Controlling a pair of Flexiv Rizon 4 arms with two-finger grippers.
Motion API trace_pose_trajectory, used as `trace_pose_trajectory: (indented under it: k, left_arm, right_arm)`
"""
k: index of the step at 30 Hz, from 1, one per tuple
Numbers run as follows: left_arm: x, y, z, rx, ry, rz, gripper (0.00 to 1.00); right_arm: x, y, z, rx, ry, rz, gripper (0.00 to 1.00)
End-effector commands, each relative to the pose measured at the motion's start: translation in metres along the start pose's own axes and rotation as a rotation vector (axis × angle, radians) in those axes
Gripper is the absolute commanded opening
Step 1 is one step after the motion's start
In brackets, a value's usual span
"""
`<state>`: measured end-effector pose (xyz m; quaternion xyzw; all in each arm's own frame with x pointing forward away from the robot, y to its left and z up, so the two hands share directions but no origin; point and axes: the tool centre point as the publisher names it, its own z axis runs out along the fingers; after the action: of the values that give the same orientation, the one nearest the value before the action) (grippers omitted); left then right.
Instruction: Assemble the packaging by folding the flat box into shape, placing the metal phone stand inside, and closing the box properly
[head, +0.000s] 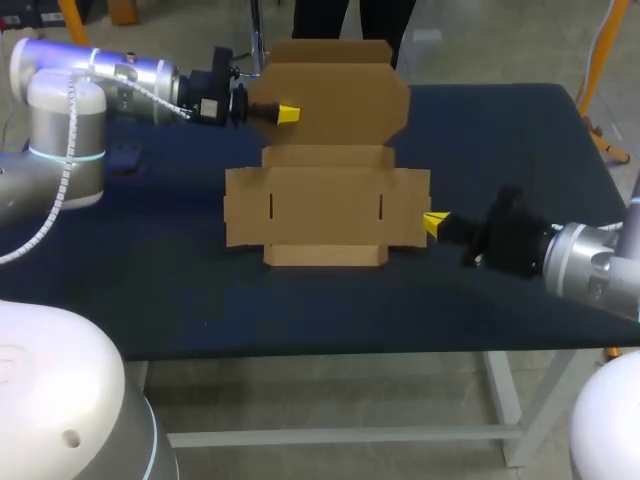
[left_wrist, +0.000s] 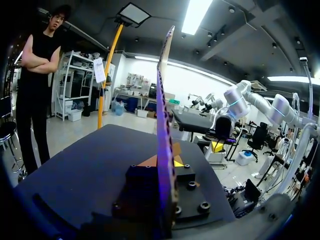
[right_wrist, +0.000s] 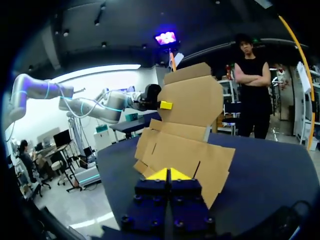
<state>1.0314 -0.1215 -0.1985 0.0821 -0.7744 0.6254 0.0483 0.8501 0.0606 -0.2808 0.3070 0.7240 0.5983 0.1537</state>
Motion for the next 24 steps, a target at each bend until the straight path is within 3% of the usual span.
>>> trace_pose_trajectory:
  k: [1, 24]
  left_arm:
    - [0.014, -0.004, -0.001, -0.001, -0.056, 0.013, 0.0]
    - [0.067, -0.027, -0.012, 0.034, -0.02, 0.109, 0.0]
  right_arm:
    - [0.008, -0.006, 0.001, 0.003, -0.024, -0.012, 0.0]
    - [0.03, -0.025, -0.021, 0.013, -0.056, -0.067, 0.0]
